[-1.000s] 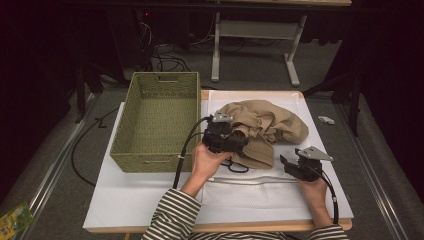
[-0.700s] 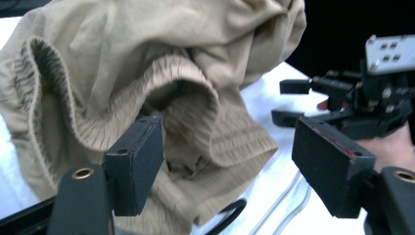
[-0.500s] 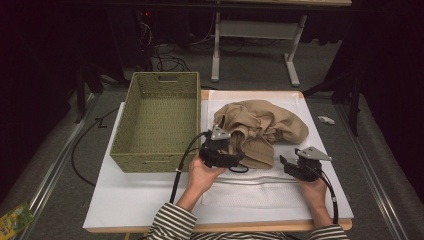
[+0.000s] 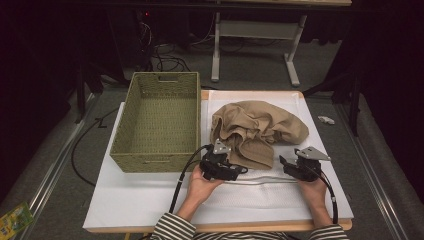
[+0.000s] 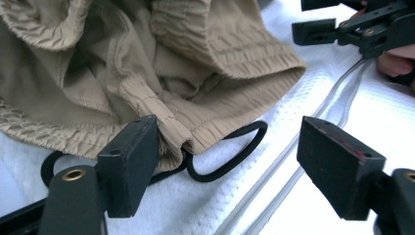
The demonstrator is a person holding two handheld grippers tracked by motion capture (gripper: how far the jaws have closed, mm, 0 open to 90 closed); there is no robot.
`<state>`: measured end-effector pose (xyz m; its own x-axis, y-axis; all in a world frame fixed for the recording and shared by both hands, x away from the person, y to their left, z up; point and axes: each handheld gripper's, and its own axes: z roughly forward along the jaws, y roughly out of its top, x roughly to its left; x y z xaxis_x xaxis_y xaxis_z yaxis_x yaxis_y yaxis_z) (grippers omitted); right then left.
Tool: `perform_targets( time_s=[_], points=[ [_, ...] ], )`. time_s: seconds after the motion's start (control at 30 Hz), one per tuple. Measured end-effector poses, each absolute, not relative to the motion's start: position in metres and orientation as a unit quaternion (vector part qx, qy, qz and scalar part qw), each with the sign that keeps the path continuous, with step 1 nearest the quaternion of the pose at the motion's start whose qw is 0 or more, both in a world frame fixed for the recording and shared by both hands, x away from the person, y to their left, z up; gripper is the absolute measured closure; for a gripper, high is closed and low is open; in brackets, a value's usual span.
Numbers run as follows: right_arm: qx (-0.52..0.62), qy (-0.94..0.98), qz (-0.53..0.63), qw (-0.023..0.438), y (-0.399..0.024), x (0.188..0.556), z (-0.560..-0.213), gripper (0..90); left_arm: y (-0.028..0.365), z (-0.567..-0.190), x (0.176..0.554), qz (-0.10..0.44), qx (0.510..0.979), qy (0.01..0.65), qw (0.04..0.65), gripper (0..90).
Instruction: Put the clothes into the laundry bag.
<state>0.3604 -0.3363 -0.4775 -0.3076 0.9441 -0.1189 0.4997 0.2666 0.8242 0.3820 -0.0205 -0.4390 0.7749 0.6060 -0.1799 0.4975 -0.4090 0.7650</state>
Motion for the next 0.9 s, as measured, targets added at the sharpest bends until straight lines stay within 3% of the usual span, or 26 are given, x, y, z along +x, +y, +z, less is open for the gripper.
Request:
perform_targets(
  time_s=[0.27,0.6,0.73,0.9],
  points=[
    [0.495,0.73,0.347,0.318,-0.335,0.36,-0.478,34.5,-0.01,-0.448,0.367,0.068,0.827,0.339,0.444,24.6],
    [0.507,0.721,0.343,0.326,-0.336,0.36,-0.478,34.3,-0.015,-0.469,0.367,0.09,0.853,0.331,0.393,30.7],
    [0.528,0.712,0.344,0.309,-0.34,0.363,-0.477,26.6,-0.017,-0.473,0.369,0.109,0.854,0.331,0.385,30.9],
    [0.525,0.721,0.344,0.293,-0.342,0.366,-0.478,25.4,-0.018,-0.477,0.371,0.117,0.856,0.335,0.376,29.2]
  ],
)
